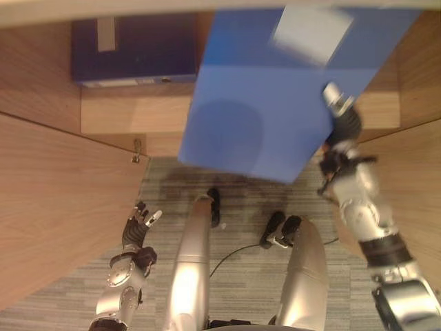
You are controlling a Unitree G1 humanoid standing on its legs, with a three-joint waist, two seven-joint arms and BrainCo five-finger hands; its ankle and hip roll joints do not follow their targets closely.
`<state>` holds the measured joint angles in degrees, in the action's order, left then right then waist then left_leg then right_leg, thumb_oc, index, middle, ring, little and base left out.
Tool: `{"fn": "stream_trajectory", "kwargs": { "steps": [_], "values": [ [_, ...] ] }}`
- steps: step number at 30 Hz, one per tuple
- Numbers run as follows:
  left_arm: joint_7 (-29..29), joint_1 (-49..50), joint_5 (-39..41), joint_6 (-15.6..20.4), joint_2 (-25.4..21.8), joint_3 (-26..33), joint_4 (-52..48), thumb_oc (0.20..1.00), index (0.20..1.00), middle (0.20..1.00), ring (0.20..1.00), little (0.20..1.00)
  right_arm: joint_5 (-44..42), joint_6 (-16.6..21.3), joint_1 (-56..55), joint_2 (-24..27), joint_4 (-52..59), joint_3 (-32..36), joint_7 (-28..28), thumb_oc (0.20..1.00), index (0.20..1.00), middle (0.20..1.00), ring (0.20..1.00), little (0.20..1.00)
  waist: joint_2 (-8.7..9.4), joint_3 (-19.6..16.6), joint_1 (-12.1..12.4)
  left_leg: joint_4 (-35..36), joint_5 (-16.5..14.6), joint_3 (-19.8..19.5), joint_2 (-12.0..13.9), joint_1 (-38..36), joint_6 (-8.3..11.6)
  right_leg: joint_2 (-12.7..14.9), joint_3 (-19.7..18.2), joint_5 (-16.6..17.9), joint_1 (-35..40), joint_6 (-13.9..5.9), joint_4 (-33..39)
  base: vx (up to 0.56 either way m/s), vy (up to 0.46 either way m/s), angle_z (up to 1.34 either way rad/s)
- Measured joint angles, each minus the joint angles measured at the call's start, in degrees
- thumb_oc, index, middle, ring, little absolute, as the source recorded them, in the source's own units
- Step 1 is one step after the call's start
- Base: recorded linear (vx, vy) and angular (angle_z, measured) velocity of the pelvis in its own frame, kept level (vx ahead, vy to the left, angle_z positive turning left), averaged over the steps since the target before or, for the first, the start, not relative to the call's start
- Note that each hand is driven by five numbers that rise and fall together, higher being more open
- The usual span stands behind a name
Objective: Put the empty folder in the office cabinet
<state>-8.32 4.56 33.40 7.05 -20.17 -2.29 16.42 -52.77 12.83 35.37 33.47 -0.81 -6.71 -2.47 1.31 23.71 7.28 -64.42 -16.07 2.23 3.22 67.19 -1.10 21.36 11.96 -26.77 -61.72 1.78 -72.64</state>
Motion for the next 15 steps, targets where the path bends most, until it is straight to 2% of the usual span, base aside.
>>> {"fn": "stream_trajectory", "kwargs": {
  "steps": [3, 6, 9, 13, 14, 15],
  "values": [
    [-0.39, 0.49, 0.02, 0.33, -1.43, 0.01, -1.66, 1.0, 1.0, 1.0, 1.0, 1.0, -0.04, 0.44, 6.74, 6.26, -8.47, -0.25, -1.67, 0.2, 0.2, 0.2, 0.2, 0.2, -0.06, -0.04, 1.65, -0.42, -0.02, -0.15, -0.79, 0.91, 0.11, 1.08, 0.12, -1.04, -0.91, 0.51, -1.55, 0.02, -0.024, 0.15],
    [-1.43, 0.32, 0.23, 0.44, -3.44, -2.23, -1.8, 1.0, 1.0, 1.0, 1.0, 1.0, -3.08, 1.26, 19.63, 7.6, -26.06, -0.04, -6.64, 0.2, 0.2, 0.2, 0.2, 0.2, -0.93, -0.82, 2.53, -1.1, 0.09, -1.19, -1.17, 2.9, 0.28, 1.52, 1.08, -1.64, -2.13, 0.62, -2.44, 0.03, -0.017, 0.17],
    [-2.48, 0.36, 1.58, 0.4, -3.42, -2.77, -1.83, 1.0, 1.0, 1.0, 1.0, 1.0, -8.51, 3.41, 22.52, 5.81, -32.29, 2.94, -10.49, 0.2, 0.2, 0.2, 0.2, 0.2, -1.81, -1.42, 3.17, -1.12, 0.09, -1.42, -2.08, 3.66, 0.3, 2.46, 1.47, -2.26, -2.4, 0.68, -2.92, 0.02, -0.015, 0.17],
    [-4.2, 0.22, 1.95, 0.39, -3.24, -2.95, -1.89, 1.0, 1.0, 1.0, 1.0, 1.0, -11.83, 6.32, 23.53, 3.09, -39.77, 5.6, -12.46, 0.2, 0.2, 0.2, 0.2, 0.2, -3.18, -2.3, 3.59, -1.27, -0.12, -1.32, -2.8, 3.99, -0.01, 3.07, 1.5, -2.72, -2.46, 0.56, -3.13, 0.01, -0.002, 0.1],
    [-5.24, -0.09, 2.27, 0.41, -3.22, -3.5, -1.72, 1.0, 1.0, 1.0, 1.0, 1.0, -14.04, 8.33, 24.01, -0.68, -43.93, 8.11, -14.08, 0.2, 0.2, 0.2, 0.2, 0.2, -3.69, -2.77, 3.46, -1.38, -0.13, -1.29, -2.96, 4.06, -0.02, 3.29, 1.47, -2.79, -2.43, 0.45, -3.18, 0.0, 0.013, 0.04],
    [-5.89, -0.3, 2.28, 0.42, -3.31, -4.28, -1.68, 1.0, 1.0, 1.0, 1.0, 1.0, -16.06, 8.58, 24.75, -2.84, -47.4, 9.84, -15.6, 0.2, 0.2, 0.2, 0.2, 0.2, -3.96, -3.06, 3.48, -1.55, -0.15, -1.26, -2.99, 4.1, -0.05, 3.39, 1.48, -2.8, -2.41, 0.43, -3.28, 0.0, 0.01, 0.05]
  ]
}}
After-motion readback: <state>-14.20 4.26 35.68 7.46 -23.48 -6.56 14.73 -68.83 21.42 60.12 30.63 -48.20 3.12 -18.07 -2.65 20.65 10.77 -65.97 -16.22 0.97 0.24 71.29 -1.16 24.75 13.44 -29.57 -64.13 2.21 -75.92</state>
